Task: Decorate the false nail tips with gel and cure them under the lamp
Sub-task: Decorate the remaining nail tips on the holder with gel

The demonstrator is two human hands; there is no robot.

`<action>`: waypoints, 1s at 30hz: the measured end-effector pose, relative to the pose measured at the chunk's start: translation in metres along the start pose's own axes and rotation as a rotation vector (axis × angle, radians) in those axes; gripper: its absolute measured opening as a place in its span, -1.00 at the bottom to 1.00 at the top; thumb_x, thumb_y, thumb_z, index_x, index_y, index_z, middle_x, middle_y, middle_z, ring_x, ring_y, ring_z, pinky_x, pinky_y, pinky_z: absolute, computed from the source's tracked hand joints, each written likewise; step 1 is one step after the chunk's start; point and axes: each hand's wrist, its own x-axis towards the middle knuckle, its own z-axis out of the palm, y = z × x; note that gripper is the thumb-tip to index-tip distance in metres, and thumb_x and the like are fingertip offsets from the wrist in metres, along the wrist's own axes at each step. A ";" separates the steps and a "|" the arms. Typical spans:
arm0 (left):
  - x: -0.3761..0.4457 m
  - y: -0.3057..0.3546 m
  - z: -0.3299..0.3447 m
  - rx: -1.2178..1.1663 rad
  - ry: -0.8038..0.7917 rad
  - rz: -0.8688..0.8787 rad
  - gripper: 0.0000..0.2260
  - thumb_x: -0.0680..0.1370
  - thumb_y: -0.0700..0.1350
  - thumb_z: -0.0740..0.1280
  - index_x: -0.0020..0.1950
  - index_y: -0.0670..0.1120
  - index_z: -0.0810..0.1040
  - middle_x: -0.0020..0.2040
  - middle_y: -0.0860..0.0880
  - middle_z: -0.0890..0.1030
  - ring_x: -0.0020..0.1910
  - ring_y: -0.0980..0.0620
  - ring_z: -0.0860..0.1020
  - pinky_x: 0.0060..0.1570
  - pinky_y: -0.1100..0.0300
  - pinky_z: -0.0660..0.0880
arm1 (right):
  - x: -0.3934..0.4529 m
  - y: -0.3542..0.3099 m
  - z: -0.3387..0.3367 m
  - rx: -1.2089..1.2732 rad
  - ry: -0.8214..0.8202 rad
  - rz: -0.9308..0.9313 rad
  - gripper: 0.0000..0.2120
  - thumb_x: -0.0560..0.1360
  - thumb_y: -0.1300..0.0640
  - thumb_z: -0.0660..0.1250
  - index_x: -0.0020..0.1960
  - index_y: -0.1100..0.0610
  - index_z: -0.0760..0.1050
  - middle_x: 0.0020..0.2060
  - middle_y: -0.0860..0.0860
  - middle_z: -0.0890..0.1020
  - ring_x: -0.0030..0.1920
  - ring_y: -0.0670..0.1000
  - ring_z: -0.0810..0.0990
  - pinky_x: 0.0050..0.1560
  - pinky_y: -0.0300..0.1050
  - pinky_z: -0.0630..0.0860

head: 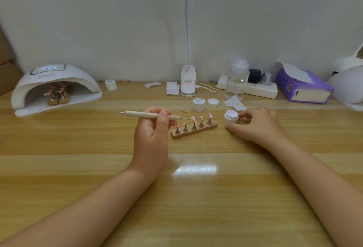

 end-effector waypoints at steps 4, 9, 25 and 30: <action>0.000 0.001 0.001 0.013 -0.004 -0.012 -0.84 0.63 -0.20 0.16 -0.11 -0.06 0.45 -0.29 0.19 0.63 -0.26 0.26 0.57 -0.23 0.45 0.44 | -0.001 -0.002 0.004 0.023 0.059 -0.030 -0.57 0.31 -0.31 0.36 0.08 -0.11 0.58 0.07 0.03 0.53 0.19 0.13 0.38 0.16 -0.02 0.36; 0.000 0.003 0.001 0.016 -0.019 -0.008 -0.85 0.63 -0.20 0.17 -0.10 -0.06 0.45 -0.29 0.19 0.63 -0.26 0.28 0.57 -0.22 0.45 0.45 | -0.002 -0.004 0.006 0.070 0.160 -0.072 -0.64 0.34 -0.26 0.38 0.01 -0.06 0.60 0.03 0.03 0.56 0.18 0.12 0.40 0.14 -0.02 0.36; -0.005 0.007 -0.001 0.255 -0.095 0.241 -0.92 0.54 0.05 0.17 -0.12 0.13 0.42 -0.25 0.12 0.56 -0.24 0.20 0.52 -0.24 0.46 0.38 | -0.055 -0.064 0.015 0.190 0.458 -0.711 -0.69 0.21 -0.01 0.55 -0.22 0.17 0.55 -0.26 0.04 0.47 -0.16 0.09 0.44 -0.11 0.04 0.38; -0.006 0.005 -0.001 0.298 -0.123 0.220 -0.88 0.55 -0.10 0.20 -0.15 0.12 0.41 -0.29 0.15 0.52 -0.24 0.26 0.51 -0.23 0.48 0.36 | -0.058 -0.064 0.017 0.169 0.480 -0.754 -0.68 0.22 -0.03 0.51 -0.22 0.17 0.54 -0.25 0.04 0.49 -0.16 0.10 0.45 -0.10 0.01 0.39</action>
